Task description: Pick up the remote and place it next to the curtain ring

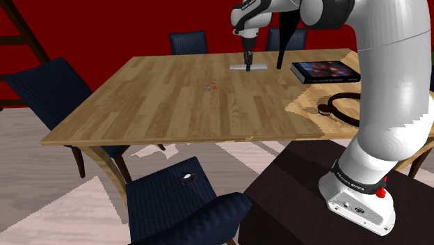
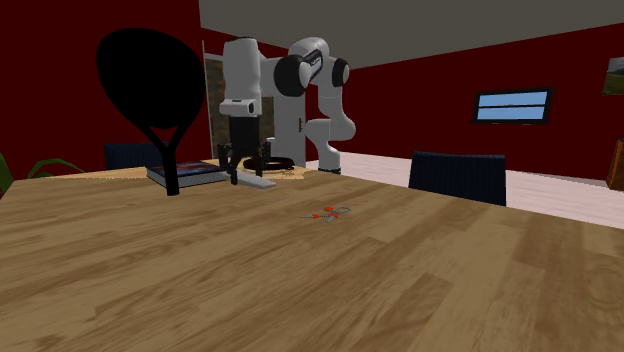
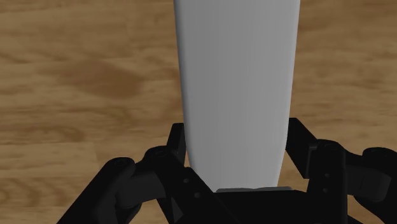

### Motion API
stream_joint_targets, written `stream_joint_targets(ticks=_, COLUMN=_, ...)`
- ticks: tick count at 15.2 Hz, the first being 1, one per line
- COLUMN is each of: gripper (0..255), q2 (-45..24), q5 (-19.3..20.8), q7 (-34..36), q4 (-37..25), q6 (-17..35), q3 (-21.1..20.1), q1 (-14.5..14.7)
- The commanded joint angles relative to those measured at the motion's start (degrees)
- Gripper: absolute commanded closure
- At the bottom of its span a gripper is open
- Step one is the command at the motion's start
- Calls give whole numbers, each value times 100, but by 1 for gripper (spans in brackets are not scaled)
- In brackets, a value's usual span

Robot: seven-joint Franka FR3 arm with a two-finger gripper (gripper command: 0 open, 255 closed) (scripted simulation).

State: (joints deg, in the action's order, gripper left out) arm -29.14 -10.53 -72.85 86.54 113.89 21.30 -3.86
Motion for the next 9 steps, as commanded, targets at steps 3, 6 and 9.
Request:
stream_joint_targets(ticks=3, gripper=255, q2=71, q5=36, q7=19, q4=-204, q6=-271, q3=22, q1=-9)
stream_joint_targets(ticks=6, gripper=255, q2=122, q5=60, q7=36, q4=-362, q6=-475, q3=36, q1=-14)
stream_joint_targets(ticks=9, gripper=255, q2=495, q5=149, q7=-105, q4=156, q6=-320, q3=121, q1=-25)
